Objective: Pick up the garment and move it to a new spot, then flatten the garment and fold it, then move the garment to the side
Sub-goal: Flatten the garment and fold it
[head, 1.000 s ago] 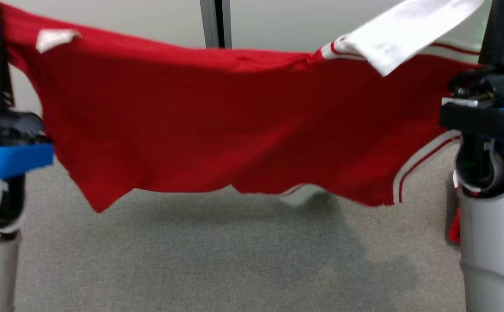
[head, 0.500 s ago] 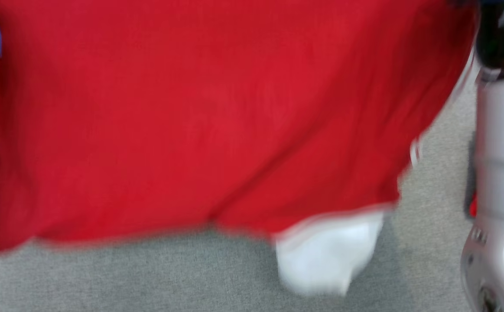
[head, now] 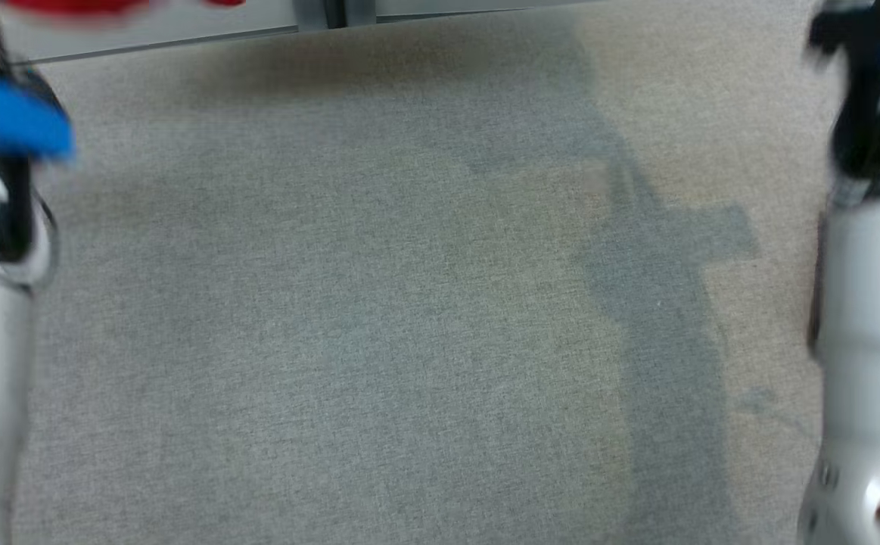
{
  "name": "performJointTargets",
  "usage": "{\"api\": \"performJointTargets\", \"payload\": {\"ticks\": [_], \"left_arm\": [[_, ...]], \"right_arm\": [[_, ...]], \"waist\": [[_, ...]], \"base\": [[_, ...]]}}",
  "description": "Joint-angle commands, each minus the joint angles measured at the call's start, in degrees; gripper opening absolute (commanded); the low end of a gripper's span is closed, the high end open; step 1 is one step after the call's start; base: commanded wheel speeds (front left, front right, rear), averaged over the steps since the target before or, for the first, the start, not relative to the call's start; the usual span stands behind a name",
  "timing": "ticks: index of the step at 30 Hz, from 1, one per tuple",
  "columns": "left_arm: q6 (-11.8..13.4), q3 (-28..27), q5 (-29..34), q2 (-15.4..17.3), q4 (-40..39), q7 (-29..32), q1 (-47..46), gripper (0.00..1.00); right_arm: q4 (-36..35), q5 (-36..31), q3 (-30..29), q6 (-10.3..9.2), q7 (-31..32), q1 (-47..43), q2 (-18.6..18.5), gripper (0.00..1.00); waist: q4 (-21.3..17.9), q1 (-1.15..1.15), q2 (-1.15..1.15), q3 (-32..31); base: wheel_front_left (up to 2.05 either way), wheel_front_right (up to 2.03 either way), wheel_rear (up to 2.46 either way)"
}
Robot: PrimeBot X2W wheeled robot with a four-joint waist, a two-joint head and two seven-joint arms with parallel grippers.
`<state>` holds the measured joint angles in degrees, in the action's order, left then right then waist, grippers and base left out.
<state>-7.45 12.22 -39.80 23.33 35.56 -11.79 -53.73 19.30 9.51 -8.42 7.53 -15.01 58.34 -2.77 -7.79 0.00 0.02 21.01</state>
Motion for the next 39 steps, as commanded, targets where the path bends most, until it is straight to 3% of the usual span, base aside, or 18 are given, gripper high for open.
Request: {"api": "performJointTargets", "payload": {"ticks": [1,10,14,30,39], "left_arm": [[-0.01,1.04,-2.13,0.45,1.69,-0.79,5.01,0.0],[-0.03,5.81,-8.65,-3.88,9.34,-3.16,23.56,0.0],[0.02,4.97,-8.55,-5.35,12.85,-3.18,30.54,0.0],[0.37,-11.06,4.17,-16.13,10.89,-3.18,52.99,0.0],[0.23,-17.61,9.55,-18.43,6.79,-3.23,58.9,0.0]], "right_arm": [[-0.75,3.22,0.44,-0.07,-0.21,-7.71,-0.31,0.0],[0.46,13.46,4.45,-0.06,-0.25,-38.04,-0.4,0.0],[1.33,13.26,7.65,-0.05,-0.24,-47.05,-0.42,0.0],[4.69,9.7,8.91,-0.05,-0.24,-62.12,-0.32,0.0],[3.16,12.49,9.28,-0.05,-0.24,-68.12,-0.33,0.0]], "waist": [[-0.28,0.0,-0.02,-0.04],[-0.93,0.0,-0.02,-1.53],[-1.3,0.0,-0.02,-4.07],[-0.46,0.0,-0.02,-18.79],[1.04,0.0,-0.02,-20.88]], "base": [[0.0,0.0,0.0],[0.0,0.0,0.0],[0.0,0.0,0.0],[0.0,0.0,0.0],[0.0,0.0,0.0]]}}
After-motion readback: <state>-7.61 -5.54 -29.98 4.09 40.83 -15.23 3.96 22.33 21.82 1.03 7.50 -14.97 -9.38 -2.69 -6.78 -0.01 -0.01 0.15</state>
